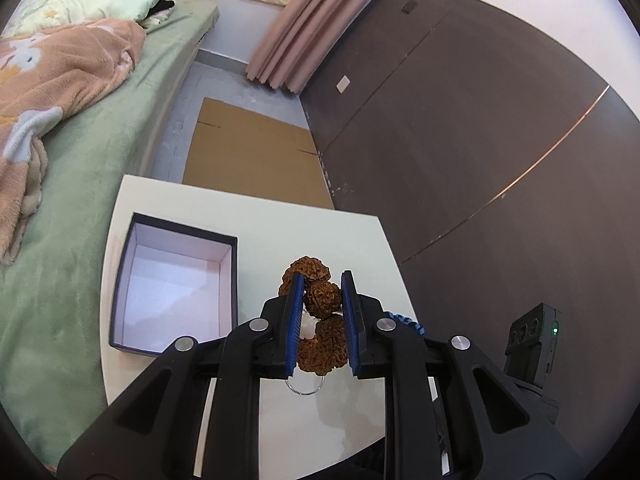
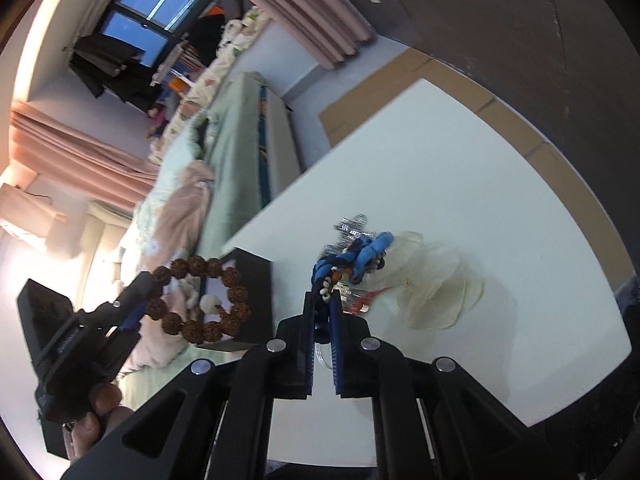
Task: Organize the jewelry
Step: 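Lift the brown bead bracelet with the left gripper toward the black box, then lower the bracelet into the black box and open the left gripper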
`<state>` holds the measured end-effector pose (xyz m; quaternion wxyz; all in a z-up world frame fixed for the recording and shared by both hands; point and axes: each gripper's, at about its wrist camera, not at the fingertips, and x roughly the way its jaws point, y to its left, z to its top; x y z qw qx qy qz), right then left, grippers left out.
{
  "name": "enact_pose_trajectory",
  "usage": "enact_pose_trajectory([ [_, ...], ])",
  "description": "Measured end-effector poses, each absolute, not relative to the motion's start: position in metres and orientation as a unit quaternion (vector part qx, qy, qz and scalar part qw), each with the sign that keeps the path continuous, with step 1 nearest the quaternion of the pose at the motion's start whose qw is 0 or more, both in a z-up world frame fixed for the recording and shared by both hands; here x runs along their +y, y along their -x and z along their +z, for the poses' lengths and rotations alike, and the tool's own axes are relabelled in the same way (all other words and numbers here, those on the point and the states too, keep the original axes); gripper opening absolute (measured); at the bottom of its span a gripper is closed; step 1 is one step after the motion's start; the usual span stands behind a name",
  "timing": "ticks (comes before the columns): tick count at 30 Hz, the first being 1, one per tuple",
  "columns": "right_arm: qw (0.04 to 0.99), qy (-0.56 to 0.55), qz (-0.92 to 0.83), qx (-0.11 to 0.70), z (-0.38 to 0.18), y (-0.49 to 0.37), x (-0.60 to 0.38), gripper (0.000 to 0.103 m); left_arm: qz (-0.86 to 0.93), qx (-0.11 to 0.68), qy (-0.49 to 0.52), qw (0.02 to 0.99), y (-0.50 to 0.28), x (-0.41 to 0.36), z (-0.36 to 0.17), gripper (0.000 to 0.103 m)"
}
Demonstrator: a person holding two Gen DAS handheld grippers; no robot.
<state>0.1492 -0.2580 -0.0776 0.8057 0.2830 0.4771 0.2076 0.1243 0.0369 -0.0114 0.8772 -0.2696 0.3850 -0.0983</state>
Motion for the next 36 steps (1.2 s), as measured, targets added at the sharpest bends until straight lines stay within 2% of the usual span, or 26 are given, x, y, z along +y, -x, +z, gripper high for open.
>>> enact_pose_trajectory([
  [5, 0.796, -0.324, 0.251, 0.446, -0.065, -0.147, -0.261, 0.007, -0.094, 0.372, 0.278, 0.881, -0.122, 0.049, -0.004, 0.019],
  [15, 0.802, -0.328, 0.283, 0.411, -0.050, -0.157, -0.242, 0.007, -0.069, 0.359, 0.287, 0.885, -0.122, 0.075, 0.000, 0.019],
  [27, 0.794, -0.310, 0.322, 0.413, -0.042, -0.162, -0.194, 0.007, -0.051, 0.367, 0.287, 0.883, -0.131, 0.097, -0.010, 0.020],
  [28, 0.793, -0.307, 0.325, 0.414, -0.042, -0.163, -0.189, 0.007, -0.047, 0.363, 0.285, 0.886, -0.130, 0.098, -0.009, 0.023],
  [31, 0.789, -0.297, 0.336, 0.419, -0.044, -0.164, -0.174, 0.007, -0.035, 0.354, 0.279, 0.892, -0.127, 0.103, -0.004, 0.044],
  [36, 0.784, -0.276, 0.353, 0.430, -0.048, -0.163, -0.144, 0.008, -0.003, 0.348, 0.285, 0.893, -0.122, 0.122, -0.001, 0.057],
])
